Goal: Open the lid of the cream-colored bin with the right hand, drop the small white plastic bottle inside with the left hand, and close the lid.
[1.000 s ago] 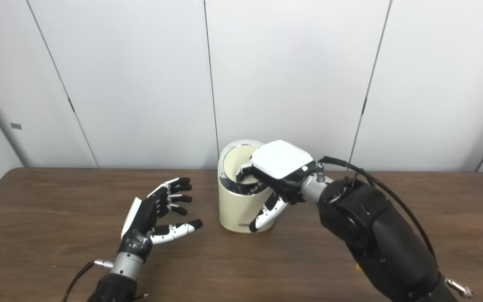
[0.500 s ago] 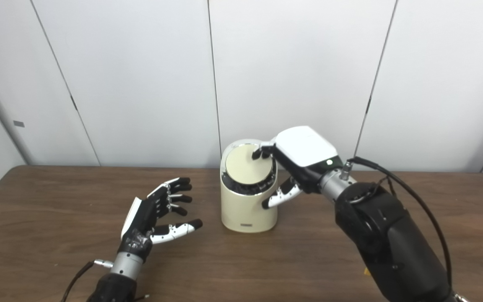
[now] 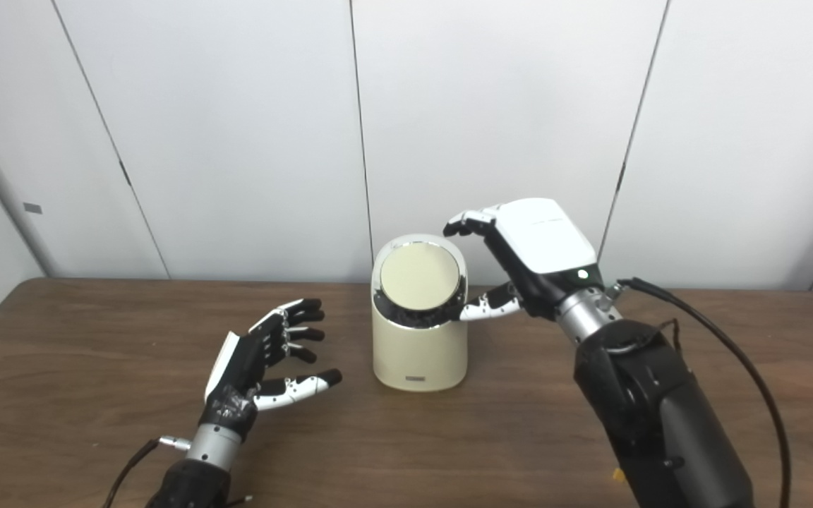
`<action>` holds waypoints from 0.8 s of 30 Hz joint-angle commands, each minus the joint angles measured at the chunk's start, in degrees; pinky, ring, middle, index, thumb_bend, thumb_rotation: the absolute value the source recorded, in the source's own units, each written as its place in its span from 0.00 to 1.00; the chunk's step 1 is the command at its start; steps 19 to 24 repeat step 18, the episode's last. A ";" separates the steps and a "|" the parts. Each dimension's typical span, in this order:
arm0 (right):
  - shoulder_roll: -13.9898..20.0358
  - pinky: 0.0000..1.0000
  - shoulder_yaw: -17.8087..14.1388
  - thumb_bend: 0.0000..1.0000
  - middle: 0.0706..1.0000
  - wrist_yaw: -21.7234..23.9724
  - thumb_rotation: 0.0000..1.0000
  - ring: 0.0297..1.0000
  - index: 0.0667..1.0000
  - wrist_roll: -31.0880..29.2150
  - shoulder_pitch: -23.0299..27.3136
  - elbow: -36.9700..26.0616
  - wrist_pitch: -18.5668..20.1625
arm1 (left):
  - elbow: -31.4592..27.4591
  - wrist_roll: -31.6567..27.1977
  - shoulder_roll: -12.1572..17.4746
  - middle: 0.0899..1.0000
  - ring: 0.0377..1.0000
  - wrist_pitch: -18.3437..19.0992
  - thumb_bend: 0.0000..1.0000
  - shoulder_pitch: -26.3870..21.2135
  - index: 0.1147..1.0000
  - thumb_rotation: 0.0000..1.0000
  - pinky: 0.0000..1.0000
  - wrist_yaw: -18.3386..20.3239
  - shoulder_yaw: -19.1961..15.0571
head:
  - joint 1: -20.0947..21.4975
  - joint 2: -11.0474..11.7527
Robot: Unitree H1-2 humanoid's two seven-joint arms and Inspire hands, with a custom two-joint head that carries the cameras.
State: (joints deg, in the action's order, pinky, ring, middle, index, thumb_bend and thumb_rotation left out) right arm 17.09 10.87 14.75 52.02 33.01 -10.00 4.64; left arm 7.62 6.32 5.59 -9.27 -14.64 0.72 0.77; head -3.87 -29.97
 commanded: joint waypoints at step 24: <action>-11.25 0.65 -14.80 0.64 0.79 -9.16 0.29 0.76 0.80 -41.20 -12.74 7.19 -7.97 | -1.96 -2.31 1.28 0.76 0.68 -4.42 0.74 -0.95 0.78 0.03 0.56 0.74 -0.69 | 2.85 2.32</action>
